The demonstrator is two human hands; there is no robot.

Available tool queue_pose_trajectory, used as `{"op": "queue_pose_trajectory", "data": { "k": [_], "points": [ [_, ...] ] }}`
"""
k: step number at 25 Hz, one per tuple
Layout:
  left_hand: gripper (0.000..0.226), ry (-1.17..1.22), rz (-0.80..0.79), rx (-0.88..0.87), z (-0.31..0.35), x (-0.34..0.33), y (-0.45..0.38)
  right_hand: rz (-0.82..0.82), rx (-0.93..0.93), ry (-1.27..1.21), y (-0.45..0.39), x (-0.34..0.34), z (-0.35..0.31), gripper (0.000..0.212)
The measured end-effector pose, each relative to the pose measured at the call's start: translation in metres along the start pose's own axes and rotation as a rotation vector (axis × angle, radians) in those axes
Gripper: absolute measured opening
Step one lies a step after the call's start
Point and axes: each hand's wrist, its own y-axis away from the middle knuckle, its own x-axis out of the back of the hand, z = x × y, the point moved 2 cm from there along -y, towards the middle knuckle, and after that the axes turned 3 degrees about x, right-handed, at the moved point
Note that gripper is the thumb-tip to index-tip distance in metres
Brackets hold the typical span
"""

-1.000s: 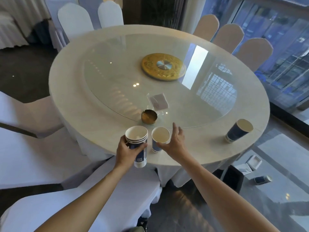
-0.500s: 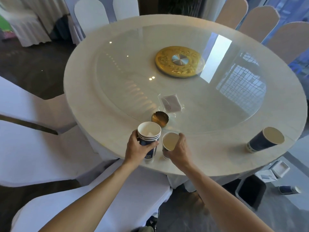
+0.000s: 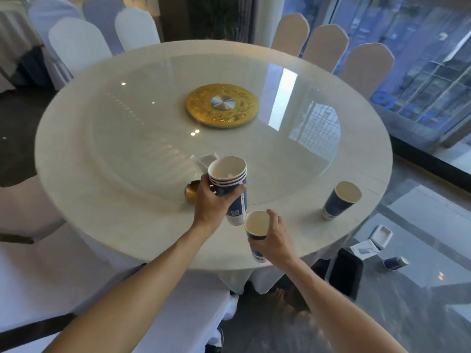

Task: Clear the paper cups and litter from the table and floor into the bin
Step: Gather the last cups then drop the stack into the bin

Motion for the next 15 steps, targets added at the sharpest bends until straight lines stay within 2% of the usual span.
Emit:
{"op": "queue_pose_trajectory", "data": {
  "k": [6,8,12,15],
  "points": [
    [0.08,0.021,-0.195,-0.037,0.02,-0.082,0.028,0.042,-0.071,-0.111,0.02,0.051,0.041,0.112],
    [0.084,0.014,-0.254,-0.031,0.02,-0.108,0.038,0.067,-0.074,-0.182,0.026,0.067,0.055,0.106],
    [0.079,-0.08,-0.386,-0.027,0.011,-0.152,0.06,0.172,-0.124,-0.417,0.034,0.101,0.08,0.074],
    [0.075,-0.137,-0.498,-0.007,0.003,-0.176,0.077,0.18,-0.073,-0.493,0.035,0.121,0.098,0.077]
  ]
}}
